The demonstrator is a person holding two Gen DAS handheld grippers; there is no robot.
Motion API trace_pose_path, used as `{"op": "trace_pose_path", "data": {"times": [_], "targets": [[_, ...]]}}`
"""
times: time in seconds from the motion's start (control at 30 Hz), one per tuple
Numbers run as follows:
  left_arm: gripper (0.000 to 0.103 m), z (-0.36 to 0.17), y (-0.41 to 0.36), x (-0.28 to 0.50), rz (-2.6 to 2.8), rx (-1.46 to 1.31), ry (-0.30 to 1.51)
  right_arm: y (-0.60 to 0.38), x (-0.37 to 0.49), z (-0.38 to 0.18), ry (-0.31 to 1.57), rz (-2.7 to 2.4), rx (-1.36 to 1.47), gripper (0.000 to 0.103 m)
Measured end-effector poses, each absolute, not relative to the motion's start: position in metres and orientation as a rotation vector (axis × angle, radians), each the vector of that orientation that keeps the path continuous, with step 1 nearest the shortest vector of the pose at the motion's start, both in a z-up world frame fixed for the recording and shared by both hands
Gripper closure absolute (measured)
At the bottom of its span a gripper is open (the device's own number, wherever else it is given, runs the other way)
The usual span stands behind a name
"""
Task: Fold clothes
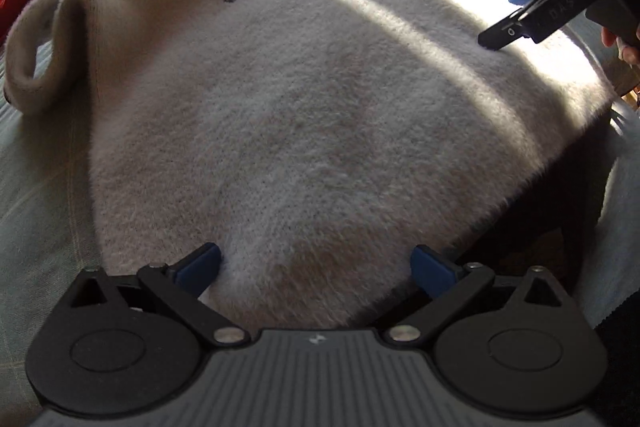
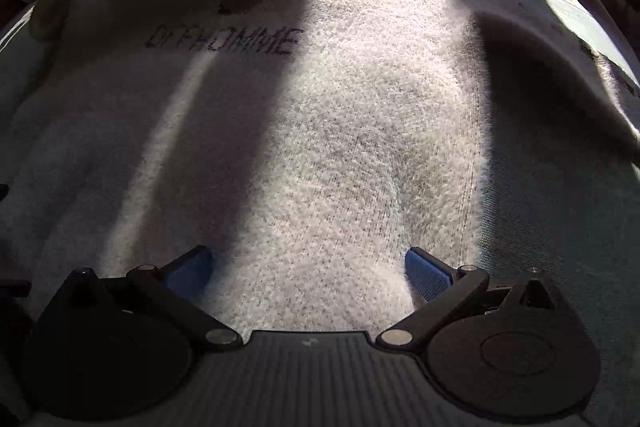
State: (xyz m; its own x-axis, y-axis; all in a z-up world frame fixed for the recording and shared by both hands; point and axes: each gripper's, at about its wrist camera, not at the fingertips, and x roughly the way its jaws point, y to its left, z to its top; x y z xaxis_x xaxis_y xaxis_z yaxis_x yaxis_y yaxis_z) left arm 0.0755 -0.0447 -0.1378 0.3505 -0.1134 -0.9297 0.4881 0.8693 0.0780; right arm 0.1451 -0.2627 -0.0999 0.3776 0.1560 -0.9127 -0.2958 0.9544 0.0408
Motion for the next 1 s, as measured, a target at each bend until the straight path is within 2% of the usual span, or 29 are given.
{"op": "trace_pose_path", "data": {"times": [0.1, 0.23, 0.33, 0.43, 0.53, 0.63, 0.77, 1.0], "targets": [[0.003, -0.12, -0.049, 0.079, -0.447, 0.408, 1.104, -0.261, 0.134, -0.091, 1.195, 0.264, -0.12, 0.0], [0.003, -0.086, -0.057, 0.124, -0.428, 0.367, 0.95, -0.265, 0.137, -0.071, 1.148, 0.243, -0.003, 0.0], [0.003, -0.088, -0.062, 0.164, -0.404, 0.295, 0.951, -0.262, 0.15, -0.081, 1.171, 0.207, 0.076, 0.0], [0.003, -0.11, -0.06, 0.18, -0.37, 0.23, 1.041, -0.262, 0.15, -0.092, 1.182, 0.189, 0.1, 0.0], [0.003, -0.14, -0.057, 0.163, -0.336, 0.216, 1.168, -0.264, 0.137, -0.098, 1.172, 0.188, 0.076, 0.0], [0.001, -0.145, -0.05, 0.127, -0.335, 0.235, 1.119, -0.267, 0.125, -0.105, 1.162, 0.188, 0.053, 0.0], [0.001, -0.141, -0.043, 0.1, -0.315, 0.191, 1.151, -0.276, 0.114, -0.107, 1.15, 0.179, 0.086, 0.0], [0.001, -0.13, -0.044, 0.099, -0.275, 0.213, 1.122, -0.273, 0.118, -0.108, 1.163, 0.146, 0.079, 0.0]]}}
